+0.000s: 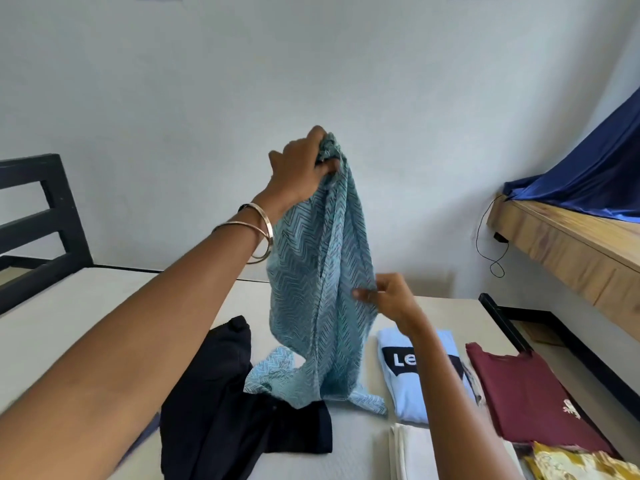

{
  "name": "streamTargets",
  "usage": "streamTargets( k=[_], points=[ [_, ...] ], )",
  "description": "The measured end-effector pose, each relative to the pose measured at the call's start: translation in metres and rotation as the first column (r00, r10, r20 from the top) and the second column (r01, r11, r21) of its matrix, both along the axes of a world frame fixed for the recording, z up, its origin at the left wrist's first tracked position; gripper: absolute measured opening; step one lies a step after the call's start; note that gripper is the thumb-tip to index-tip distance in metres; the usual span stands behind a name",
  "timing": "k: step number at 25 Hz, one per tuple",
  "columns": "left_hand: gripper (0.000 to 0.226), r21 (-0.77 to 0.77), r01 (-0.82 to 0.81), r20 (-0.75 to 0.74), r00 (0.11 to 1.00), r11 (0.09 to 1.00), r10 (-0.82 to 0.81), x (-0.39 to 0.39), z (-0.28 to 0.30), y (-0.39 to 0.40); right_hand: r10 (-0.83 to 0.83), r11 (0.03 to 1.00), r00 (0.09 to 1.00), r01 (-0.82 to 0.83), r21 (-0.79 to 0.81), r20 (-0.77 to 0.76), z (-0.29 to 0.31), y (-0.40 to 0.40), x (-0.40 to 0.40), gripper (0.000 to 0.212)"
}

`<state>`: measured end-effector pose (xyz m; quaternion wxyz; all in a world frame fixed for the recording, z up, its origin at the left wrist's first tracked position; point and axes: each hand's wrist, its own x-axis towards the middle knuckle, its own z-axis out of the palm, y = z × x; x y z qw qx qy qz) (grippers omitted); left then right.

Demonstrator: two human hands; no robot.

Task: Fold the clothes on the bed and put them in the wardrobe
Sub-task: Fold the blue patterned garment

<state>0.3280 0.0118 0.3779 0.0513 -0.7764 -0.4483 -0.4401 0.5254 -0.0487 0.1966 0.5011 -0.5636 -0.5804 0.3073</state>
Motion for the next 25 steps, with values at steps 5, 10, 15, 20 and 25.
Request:
streamTargets(
  k=[5, 10, 15, 20, 25],
  points=[
    [0.027, 0.181, -0.236, 0.154, 0.966, 0.955, 0.209, 0.002, 0.024, 0.014, -0.729, 0.53, 0.679, 0.484, 0.697, 0.083, 0.002, -0.012, -0.028, 0.025],
    [0.026, 0.194, -0.195, 0.187, 0.969, 0.961, 0.159, 0.017, 0.022, 0.007, -0.443, 0.854, 0.657, 0.101, 0.511, 0.61, -0.077, -0.007, -0.072, 0.02],
    [0.027, 0.213, -0.205, 0.199, 0.966, 0.955, 0.163, 0.009, 0.029, -0.002, -0.415, 0.903, 0.74, 0.408, 0.138, 0.53, -0.066, -0.002, -0.102, 0.063],
    [0.023, 0.207, -0.259, 0.293, 0.937, 0.943, 0.193, -0.014, 0.036, 0.003, -0.392, 0.89, 0.781, 0.456, -0.015, 0.486, -0.068, 0.008, -0.08, 0.027],
    [0.028, -0.039, -0.371, 0.47, 0.812, 0.928, 0.345, -0.057, 0.008, 0.023, -0.788, 0.615, 0.609, 0.785, 0.069, 0.09, 0.009, 0.003, 0.022, 0.028]
  ],
)
